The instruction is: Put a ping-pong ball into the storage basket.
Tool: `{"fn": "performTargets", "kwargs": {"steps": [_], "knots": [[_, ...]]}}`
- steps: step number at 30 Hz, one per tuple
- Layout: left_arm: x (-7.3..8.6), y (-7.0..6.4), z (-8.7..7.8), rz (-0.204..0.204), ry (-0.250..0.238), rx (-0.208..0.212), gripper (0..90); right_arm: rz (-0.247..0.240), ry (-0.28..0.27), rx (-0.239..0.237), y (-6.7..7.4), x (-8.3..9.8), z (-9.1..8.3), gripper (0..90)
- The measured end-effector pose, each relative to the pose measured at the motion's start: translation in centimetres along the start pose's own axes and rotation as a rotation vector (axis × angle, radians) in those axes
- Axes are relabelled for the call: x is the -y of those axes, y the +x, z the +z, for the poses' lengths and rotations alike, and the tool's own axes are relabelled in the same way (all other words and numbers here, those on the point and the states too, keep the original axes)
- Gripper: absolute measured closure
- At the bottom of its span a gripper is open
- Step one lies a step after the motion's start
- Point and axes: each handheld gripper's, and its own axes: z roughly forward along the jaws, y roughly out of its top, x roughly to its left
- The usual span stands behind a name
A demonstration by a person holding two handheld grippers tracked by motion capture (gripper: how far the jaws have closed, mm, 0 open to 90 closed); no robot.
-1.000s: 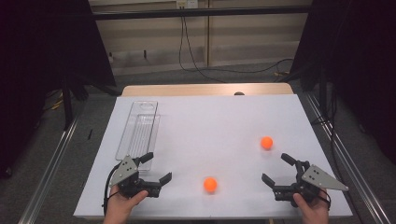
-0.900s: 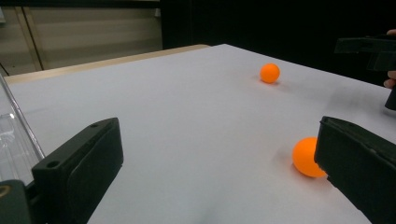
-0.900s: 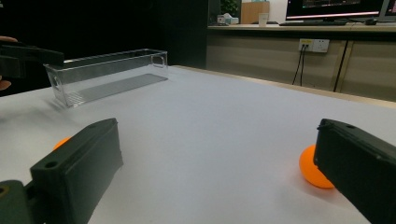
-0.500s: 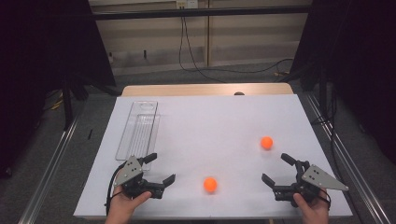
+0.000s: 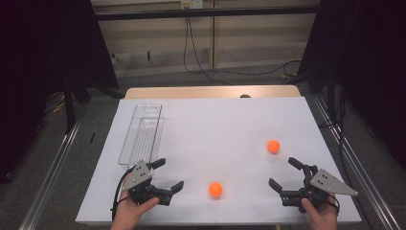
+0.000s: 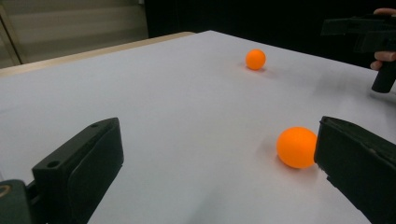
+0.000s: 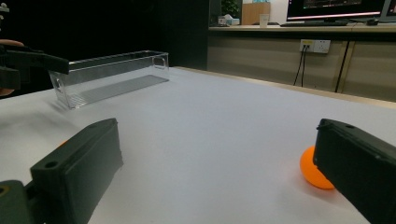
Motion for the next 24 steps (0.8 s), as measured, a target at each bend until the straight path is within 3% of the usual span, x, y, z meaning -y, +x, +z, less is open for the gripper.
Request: {"fn": "performTargets", "kwargs": {"steps": [24], "knots": [[-0.03,-0.92,0.94,0.02,0.062,0.04,1.5,-0.002,0.001,-0.003,-0.01,0.0,-0.01,0.5]]}}
